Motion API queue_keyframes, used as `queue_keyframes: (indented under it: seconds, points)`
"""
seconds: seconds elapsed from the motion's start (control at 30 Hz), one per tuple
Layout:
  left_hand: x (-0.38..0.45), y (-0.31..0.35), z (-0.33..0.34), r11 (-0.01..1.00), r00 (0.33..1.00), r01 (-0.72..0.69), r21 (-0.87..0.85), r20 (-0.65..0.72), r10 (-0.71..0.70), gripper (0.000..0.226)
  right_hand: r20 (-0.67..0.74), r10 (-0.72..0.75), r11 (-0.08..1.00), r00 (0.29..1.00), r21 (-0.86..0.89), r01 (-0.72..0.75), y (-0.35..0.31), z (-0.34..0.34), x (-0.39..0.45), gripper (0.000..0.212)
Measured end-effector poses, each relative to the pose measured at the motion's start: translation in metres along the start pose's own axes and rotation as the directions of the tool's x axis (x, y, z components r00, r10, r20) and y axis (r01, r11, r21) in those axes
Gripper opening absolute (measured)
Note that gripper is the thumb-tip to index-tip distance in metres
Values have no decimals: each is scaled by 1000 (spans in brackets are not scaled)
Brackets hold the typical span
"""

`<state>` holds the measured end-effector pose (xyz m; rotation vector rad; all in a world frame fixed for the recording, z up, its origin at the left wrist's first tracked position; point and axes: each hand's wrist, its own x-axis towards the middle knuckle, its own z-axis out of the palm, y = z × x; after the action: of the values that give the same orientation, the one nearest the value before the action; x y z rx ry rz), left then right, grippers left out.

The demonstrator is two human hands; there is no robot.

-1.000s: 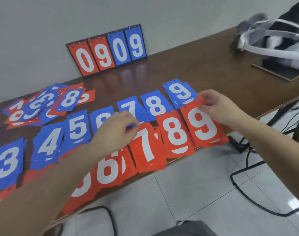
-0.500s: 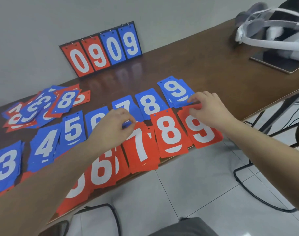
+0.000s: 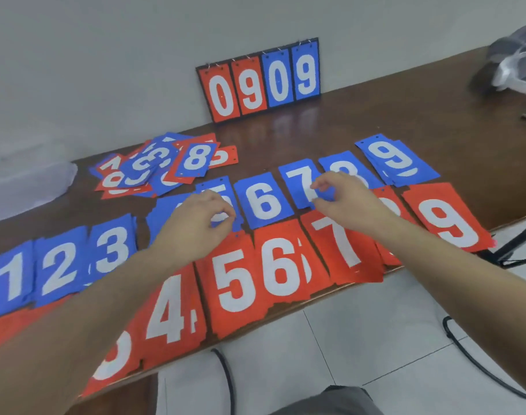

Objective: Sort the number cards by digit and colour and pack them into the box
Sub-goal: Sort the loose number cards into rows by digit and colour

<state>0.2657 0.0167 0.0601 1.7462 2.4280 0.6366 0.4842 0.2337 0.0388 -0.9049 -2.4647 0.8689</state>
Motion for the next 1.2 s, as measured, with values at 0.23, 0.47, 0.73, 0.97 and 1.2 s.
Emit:
queue_keyframes:
  seconds: [0.23,0.47,0.73,0.97,1.2]
  points:
    - [-57,-86,-41,994,994,108,37,-34,-106,9,88,-108,994,990,7,108,-82,71,22,21]
    - [-70,-143,-64,974,971,226,31,-87,-222,11,190,-157,987,969,-16,163,-128,114,71,21]
    - [-28,-175,-64,914,911,406,-17,-72,-406,22,294,-200,978,935,-4,211,-133,140,160,21]
    - [46,-199,-65,811,806,562,-161,-115,-581,35,302,-245,958,921,-69,277,-123,162,236,39]
    - [100,-237,-52,762,745,623,-175,-166,-647,70,441,-281,903,852,-179,390,-119,180,266,96]
